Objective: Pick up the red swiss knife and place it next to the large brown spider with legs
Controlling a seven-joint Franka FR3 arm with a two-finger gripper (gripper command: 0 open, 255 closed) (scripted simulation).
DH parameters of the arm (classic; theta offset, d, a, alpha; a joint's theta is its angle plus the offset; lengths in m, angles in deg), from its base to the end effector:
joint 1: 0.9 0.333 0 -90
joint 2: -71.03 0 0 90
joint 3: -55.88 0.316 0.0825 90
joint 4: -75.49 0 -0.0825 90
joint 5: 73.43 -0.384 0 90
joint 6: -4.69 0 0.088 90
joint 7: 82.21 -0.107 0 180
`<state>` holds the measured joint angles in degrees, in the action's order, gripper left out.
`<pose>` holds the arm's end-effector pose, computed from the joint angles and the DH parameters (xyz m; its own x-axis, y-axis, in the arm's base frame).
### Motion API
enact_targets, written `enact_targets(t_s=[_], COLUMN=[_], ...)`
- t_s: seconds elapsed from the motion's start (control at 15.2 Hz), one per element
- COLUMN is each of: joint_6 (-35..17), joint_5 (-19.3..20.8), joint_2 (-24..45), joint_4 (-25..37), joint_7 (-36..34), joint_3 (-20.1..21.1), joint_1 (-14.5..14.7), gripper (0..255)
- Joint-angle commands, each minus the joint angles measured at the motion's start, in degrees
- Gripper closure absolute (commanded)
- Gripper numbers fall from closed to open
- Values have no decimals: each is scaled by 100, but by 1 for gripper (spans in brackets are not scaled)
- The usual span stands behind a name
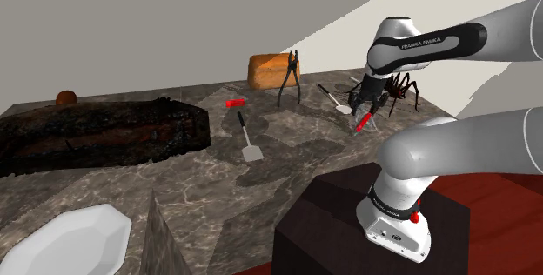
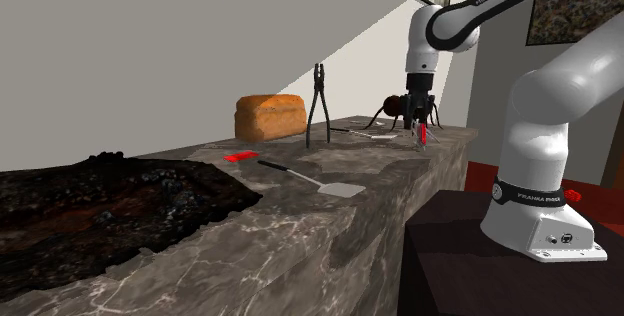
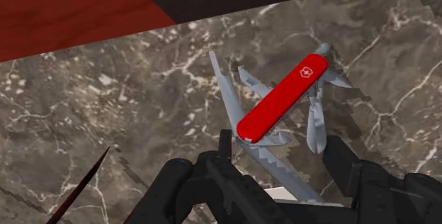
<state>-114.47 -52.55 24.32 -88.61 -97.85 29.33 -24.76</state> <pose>0.1977 -0.2307 0.3795 0.6695 -0.7428 0.0030 -0.7427 -0.6695 -0.0152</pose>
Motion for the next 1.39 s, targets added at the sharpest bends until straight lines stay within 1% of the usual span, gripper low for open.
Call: enact_targets(t_s=[0.0, 0.33, 0.79, 0.86, 1.19, 1.32], joint_6=[-207, -684, -683, -683, -683, -145], joint_5=[60, 182, 181, 181, 181, 48], joint_2=[89, 365, 364, 364, 364, 55], joint_4=[-133, -340, -340, -340, -340, -103], joint_7=[-7, -15, -15, -15, -15, -2], joint_3=[-60, -201, -200, -200, -200, -47], joint_1=[-19, -38, -38, -38, -38, -19], gripper=[255, 255, 255, 0, 0, 0])
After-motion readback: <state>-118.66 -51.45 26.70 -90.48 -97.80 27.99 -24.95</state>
